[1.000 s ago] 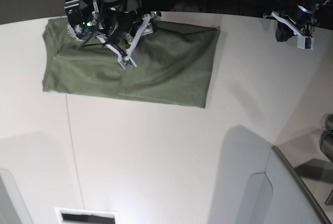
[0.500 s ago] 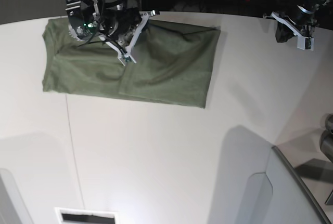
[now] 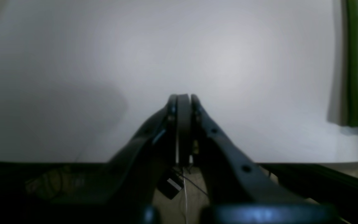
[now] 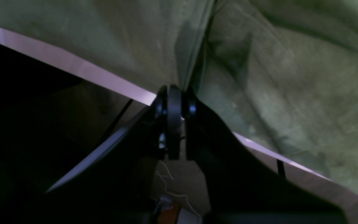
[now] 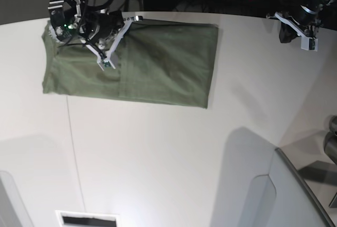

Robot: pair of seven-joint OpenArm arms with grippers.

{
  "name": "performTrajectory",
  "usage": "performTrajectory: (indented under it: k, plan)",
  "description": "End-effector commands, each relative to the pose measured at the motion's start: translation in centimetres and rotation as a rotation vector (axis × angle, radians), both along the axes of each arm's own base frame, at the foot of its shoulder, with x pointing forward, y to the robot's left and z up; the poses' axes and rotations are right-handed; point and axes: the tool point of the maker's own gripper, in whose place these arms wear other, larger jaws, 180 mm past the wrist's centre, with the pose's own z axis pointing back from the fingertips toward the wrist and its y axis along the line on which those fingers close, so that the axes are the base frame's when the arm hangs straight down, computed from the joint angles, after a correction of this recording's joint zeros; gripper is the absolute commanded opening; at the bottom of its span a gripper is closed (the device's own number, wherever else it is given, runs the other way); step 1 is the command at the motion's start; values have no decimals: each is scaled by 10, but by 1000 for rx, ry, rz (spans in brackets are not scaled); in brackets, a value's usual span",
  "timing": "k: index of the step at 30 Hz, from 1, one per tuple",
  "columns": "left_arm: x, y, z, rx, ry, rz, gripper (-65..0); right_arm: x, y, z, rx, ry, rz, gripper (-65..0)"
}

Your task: Layout the t-shirt on the table in an organized manner, then fold the t-shirt properly

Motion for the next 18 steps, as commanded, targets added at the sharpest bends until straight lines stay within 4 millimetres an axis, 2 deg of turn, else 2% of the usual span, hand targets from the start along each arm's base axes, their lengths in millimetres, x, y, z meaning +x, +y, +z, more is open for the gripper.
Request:
performTrajectory:
  k: [1,3,4,5,8,10,13,18]
  plan:
    - [5,5,9,13,-32,-5,-650,-1,4,3,11,-6,2,-648]
    - [5,5,9,13,-32,-5,-650,-4,4,2,10,13,6,-644]
    - [5,5,9,13,-32,-5,-650,-6,4,2,9,22,8,-621]
    - [5,5,9,13,-32,-5,-650,-7,4,2,10,26,10,-590]
    - [5,5,9,13,-32,-5,-650,-7,4,3,11,22,7,-440]
    - [5,5,9,13,-32,-5,-650,-6,5,6,14,10,5,-372]
    - [4,3,8,7,-33,1,-650,-1,3,15,8,-28,5,-377]
    - [4,0,7,1,-33,1,-650,28,-8,52,-10,-150,-86,-426]
